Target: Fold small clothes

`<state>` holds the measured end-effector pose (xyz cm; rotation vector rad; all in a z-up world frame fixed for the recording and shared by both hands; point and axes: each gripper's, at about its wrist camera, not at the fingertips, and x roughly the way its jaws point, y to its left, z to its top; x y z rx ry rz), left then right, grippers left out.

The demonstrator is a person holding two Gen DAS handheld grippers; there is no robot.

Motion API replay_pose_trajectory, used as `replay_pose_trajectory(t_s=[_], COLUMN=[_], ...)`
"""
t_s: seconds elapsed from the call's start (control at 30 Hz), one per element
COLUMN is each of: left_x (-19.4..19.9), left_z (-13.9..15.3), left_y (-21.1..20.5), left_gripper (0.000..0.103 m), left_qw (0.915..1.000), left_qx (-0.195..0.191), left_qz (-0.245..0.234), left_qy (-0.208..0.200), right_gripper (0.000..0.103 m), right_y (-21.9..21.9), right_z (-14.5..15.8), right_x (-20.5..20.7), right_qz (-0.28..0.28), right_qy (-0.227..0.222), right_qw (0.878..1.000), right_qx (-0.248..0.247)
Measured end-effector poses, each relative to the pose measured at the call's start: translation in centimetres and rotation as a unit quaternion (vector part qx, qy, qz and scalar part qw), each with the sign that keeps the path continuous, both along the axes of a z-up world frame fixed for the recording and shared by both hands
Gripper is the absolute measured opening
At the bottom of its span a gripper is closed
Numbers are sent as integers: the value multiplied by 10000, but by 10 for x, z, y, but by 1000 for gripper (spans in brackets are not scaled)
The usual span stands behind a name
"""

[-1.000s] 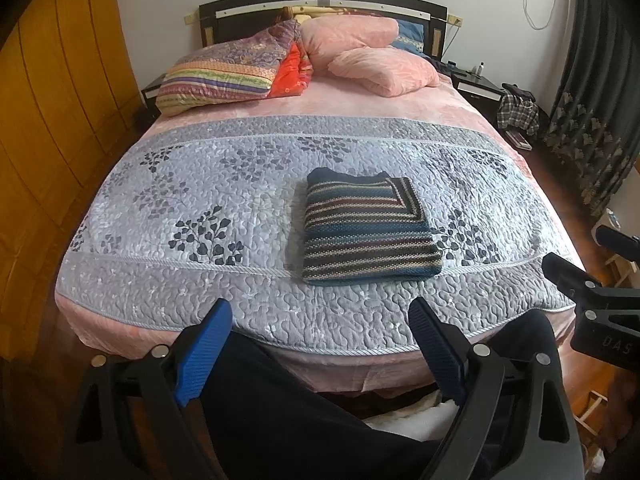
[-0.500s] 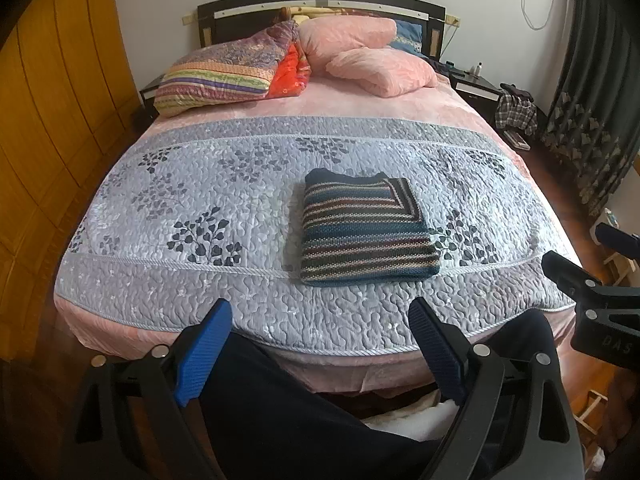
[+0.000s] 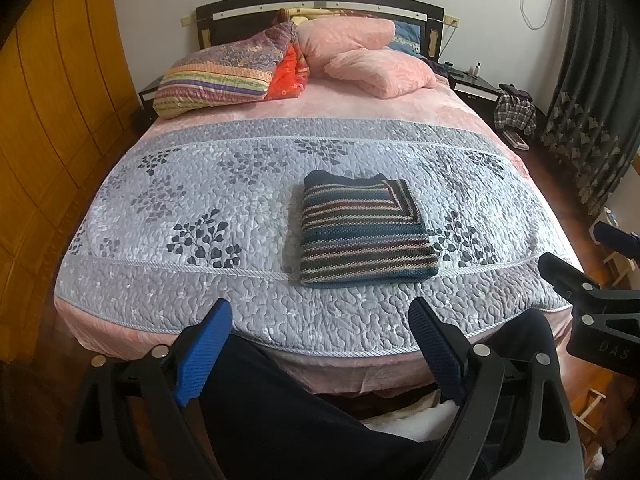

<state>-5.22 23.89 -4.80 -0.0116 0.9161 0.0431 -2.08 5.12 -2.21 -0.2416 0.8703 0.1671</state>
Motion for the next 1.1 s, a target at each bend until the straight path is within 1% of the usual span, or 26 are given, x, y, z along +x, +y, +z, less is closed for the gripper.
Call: replay_pose_trajectory(t_s=[0.57, 1.1], left_x=[0, -6], left_z=[2, 2], left_y=[3, 2], left_gripper=[90, 90], left_qw=[10000, 10000], left_qx=[-18, -36], left_qz=[3, 31], left_qy=[-31, -11], right_gripper=[99, 99], right_y=[3, 2], right_z=[3, -2], right_x=[1, -1], right_qz=[17, 25], right_qy=[9, 42], right_qw=[10000, 10000], right_qx=[-3, 6])
